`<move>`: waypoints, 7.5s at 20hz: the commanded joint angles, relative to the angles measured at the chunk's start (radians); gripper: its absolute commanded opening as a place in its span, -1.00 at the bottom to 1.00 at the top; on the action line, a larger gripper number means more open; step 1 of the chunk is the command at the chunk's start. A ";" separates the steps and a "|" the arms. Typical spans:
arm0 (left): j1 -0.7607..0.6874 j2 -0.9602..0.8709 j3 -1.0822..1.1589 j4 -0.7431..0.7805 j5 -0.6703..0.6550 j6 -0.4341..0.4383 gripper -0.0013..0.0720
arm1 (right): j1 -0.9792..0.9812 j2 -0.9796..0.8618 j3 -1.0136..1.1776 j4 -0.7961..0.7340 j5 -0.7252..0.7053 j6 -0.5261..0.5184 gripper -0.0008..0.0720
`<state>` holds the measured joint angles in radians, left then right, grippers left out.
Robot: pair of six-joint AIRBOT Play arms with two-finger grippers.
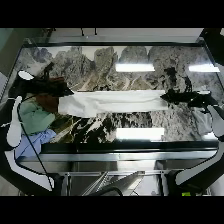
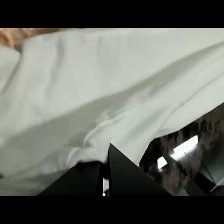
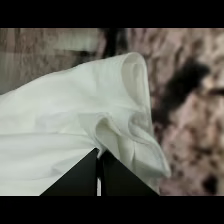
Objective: Fold the shirts.
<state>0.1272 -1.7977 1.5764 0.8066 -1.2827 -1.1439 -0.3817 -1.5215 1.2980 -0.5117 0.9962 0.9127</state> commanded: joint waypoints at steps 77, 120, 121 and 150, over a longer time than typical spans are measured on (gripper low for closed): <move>0.120 0.166 0.404 -0.127 -0.268 -0.205 -0.93 | 0.447 -0.168 0.686 -0.663 0.216 0.629 0.63; 0.054 0.160 0.403 -0.126 -0.285 -0.196 -0.93 | -0.392 0.337 0.306 -0.981 0.581 0.936 -0.93; 0.054 0.160 0.403 -0.125 -0.288 -0.195 -0.93 | -0.392 0.350 0.251 -0.982 0.568 0.936 -0.93; -0.064 0.870 -0.643 -0.144 -0.145 -0.008 -0.93 | 0.185 0.949 -0.465 -0.650 0.213 0.702 -0.93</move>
<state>0.0738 -1.1088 1.2087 0.6613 -1.4879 -1.1892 -0.2737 -0.7235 1.0500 -1.1687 1.3113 1.6741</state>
